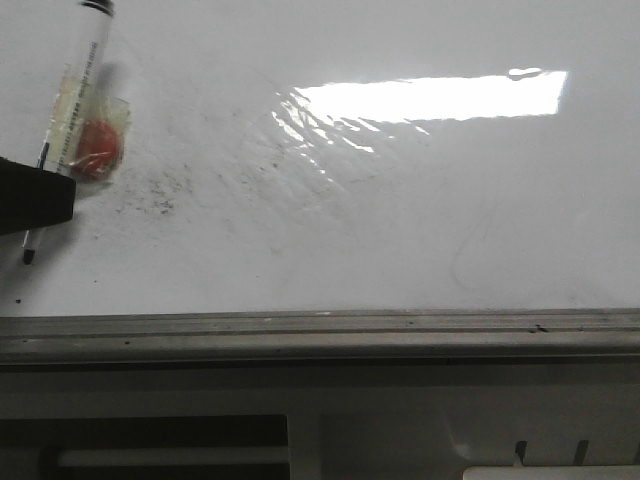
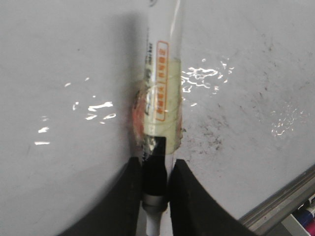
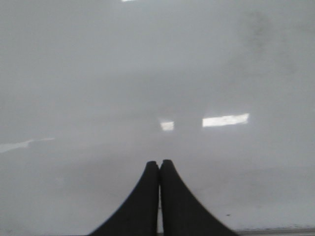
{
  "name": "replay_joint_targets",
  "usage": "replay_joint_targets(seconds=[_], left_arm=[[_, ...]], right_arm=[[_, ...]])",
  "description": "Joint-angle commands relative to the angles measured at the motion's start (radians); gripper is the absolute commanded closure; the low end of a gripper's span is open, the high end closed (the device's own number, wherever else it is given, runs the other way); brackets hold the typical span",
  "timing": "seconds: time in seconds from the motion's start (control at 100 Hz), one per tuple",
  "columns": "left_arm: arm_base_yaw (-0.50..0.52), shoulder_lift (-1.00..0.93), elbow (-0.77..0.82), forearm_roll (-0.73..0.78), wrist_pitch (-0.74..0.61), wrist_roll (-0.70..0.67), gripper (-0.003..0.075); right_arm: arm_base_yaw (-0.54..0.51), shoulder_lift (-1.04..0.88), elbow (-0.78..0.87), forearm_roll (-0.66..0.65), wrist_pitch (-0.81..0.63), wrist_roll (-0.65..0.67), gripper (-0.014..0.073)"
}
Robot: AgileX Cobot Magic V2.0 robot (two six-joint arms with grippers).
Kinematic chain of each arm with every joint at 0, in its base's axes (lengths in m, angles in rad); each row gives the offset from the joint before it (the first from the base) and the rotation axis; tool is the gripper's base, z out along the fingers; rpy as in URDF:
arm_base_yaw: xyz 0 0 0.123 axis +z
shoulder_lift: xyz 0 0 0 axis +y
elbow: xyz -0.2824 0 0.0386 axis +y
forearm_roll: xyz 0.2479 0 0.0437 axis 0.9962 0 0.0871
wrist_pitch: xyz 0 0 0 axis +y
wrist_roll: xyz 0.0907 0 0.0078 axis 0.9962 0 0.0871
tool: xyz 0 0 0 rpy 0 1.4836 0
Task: Write number 8 on whiteboard
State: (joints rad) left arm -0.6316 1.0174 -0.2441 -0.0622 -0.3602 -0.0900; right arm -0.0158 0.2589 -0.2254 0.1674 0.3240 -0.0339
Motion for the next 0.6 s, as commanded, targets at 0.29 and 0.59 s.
replay_joint_targets(seconds=[0.29,0.59], left_arm=[[-0.023,0.003,-0.031,0.157,-0.072,-0.004,0.0741],[-0.102,0.003,-0.036,0.499,-0.187,-0.004,0.0741]], right_arm=[[0.334,0.194,-0.147,0.088,0.067,-0.139,0.0528],[0.606,0.381,-0.318,0.216,0.061,-0.313,0.0333]])
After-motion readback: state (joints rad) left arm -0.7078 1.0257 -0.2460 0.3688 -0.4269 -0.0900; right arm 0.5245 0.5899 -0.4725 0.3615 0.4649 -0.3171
